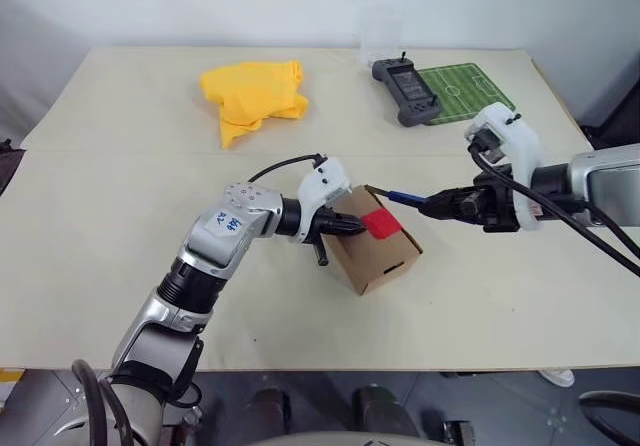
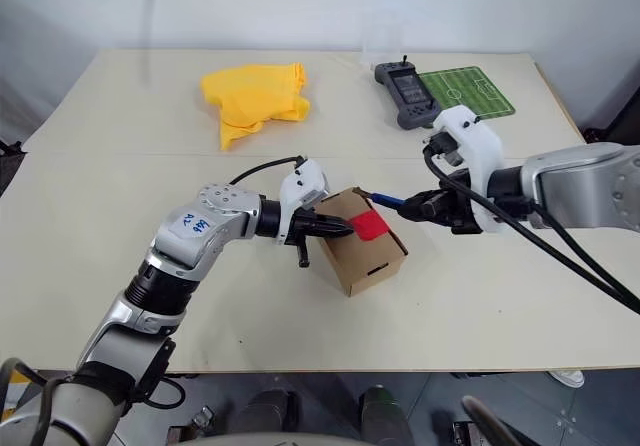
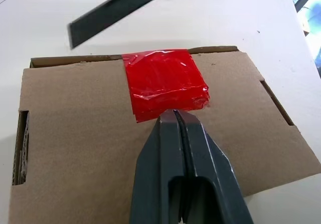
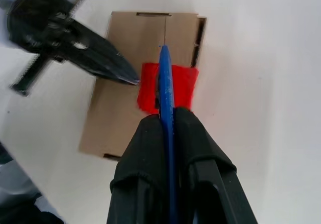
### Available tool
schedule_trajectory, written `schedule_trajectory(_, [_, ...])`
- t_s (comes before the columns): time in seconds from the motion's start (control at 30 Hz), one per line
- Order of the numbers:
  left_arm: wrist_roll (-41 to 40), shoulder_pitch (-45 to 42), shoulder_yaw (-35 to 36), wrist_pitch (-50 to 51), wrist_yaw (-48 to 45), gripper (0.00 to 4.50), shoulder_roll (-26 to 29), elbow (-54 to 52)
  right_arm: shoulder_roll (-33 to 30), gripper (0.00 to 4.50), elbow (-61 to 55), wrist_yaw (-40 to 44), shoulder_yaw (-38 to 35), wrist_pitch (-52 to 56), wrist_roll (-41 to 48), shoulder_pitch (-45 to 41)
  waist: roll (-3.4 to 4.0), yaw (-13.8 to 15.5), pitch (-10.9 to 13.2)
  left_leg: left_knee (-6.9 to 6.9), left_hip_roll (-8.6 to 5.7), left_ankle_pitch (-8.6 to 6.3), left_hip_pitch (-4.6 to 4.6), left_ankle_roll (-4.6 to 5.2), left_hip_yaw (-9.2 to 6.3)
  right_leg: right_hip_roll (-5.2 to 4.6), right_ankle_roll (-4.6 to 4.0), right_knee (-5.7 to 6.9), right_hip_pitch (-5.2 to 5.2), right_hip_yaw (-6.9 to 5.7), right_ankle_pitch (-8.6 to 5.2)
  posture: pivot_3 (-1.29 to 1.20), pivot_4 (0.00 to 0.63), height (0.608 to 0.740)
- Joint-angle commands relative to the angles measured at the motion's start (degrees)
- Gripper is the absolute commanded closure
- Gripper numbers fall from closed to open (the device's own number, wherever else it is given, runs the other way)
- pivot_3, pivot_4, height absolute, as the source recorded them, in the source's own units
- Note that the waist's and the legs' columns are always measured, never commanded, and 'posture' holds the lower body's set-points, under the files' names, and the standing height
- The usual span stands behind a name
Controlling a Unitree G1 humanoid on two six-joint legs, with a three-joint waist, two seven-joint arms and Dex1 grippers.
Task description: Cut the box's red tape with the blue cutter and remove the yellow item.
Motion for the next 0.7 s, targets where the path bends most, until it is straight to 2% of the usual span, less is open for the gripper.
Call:
schedule_trajectory(0.03, [-0.3,-0.4,-0.6,1.5,-0.1,4.5,0.4,-0.7,-0.2,4.47,0.5,-3.7,-3.7,-2.8,0.3,2.5,0.0,0.0,0.0,0.01,0.0,0.0,0.0,0.0,-0.01,0.0,0.0,0.02,0.0,-0.02,0.0,0.0,0.15,0.74])
schedule_trajectory(0.37, [-0.9,-0.5,-0.3,3.5,0.3,4.5,0.6,-1.7,-0.2,4.47,-1.5,-8.0,-9.6,-6.7,0.3,9.7,0.0,-0.3,0.0,0.08,0.01,-0.01,0.0,0.02,0.04,0.02,0.02,0.05,-0.01,0.03,0.01,0.0,0.15,0.74])
schedule_trajectory(0.7, [-1.1,-0.5,-0.5,4.0,0.4,4.5,0.4,-2.0,-0.2,4.47,-3.6,-8.2,-10.8,-6.9,0.3,12.1,0.0,-0.4,0.0,0.19,0.01,-0.03,-0.01,0.05,0.04,0.04,0.02,0.11,-0.01,0.05,0.01,0.0,0.15,0.74])
